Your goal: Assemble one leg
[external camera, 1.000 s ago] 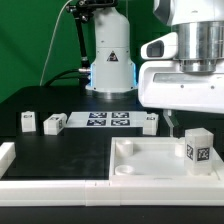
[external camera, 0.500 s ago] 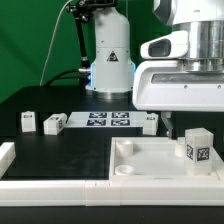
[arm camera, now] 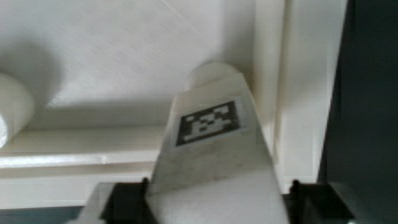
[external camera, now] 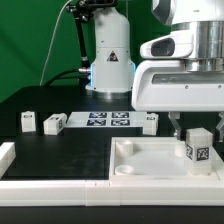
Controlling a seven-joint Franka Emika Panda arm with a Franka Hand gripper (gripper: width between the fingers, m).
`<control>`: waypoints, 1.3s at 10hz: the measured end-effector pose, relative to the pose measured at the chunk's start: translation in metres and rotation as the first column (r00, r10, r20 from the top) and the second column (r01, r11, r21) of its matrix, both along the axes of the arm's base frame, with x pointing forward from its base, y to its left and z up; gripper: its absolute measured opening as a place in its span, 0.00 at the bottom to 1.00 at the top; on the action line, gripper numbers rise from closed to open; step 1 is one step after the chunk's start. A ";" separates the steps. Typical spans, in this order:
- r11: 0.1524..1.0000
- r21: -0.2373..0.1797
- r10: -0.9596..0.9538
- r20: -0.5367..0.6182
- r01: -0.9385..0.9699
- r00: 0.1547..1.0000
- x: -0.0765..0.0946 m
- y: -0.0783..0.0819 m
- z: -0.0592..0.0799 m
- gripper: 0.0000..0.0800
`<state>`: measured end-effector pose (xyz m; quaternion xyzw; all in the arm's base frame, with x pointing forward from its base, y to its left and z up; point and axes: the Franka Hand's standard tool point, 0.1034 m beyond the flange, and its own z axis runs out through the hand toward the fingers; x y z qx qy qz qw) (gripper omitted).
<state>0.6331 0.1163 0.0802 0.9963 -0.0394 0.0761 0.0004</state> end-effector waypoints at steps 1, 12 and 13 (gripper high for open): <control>1.000 0.000 0.001 0.000 -0.001 1.000 0.000 0.000 0.000 0.36; 0.745 0.030 -0.666 -0.013 0.666 0.745 -0.008 -0.036 0.000 0.38; 0.745 0.030 -0.666 -0.014 0.666 0.746 -0.008 -0.036 -0.001 0.59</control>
Offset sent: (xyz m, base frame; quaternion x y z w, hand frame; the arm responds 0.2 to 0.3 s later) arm -0.0021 -0.0035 0.0076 -0.0271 -0.0108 0.3080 0.9510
